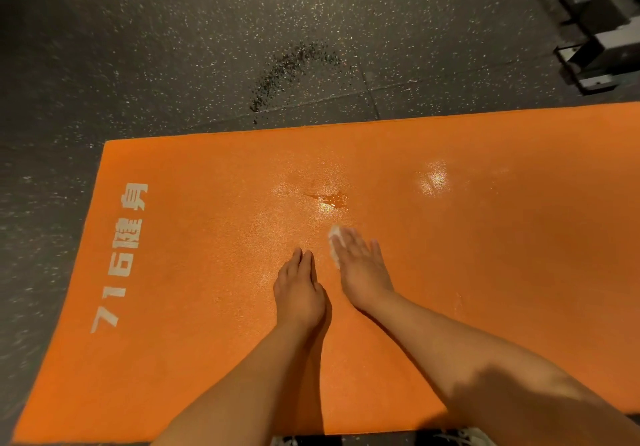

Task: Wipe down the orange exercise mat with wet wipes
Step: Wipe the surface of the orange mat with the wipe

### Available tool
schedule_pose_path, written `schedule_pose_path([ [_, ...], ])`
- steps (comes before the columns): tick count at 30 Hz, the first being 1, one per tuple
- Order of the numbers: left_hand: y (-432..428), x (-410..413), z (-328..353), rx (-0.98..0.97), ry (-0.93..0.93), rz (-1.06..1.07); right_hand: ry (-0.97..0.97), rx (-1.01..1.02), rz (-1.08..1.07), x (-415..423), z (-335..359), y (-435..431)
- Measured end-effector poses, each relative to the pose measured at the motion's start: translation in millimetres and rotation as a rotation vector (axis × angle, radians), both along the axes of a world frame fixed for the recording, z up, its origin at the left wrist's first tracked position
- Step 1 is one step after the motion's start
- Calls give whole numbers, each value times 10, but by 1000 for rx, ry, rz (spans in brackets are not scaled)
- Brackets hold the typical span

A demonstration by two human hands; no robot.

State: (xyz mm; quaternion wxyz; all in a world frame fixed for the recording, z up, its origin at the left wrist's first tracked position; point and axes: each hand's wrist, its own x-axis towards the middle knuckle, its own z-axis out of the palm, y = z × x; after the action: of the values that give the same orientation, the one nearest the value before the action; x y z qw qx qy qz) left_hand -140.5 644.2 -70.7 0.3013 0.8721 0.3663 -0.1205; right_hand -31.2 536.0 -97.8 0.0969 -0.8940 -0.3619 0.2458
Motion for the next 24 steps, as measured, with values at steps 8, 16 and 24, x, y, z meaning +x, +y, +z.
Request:
schedule_pose_path([
  [8,99,42,-10,40,24,-33,89,25,107,-153,38,206],
  [16,-4,318,-27,94,67,-91,-12,-53,-315,370,-37,41],
  [24,81,380,-83,124,-15,-12,16,18,34,271,-11,180],
])
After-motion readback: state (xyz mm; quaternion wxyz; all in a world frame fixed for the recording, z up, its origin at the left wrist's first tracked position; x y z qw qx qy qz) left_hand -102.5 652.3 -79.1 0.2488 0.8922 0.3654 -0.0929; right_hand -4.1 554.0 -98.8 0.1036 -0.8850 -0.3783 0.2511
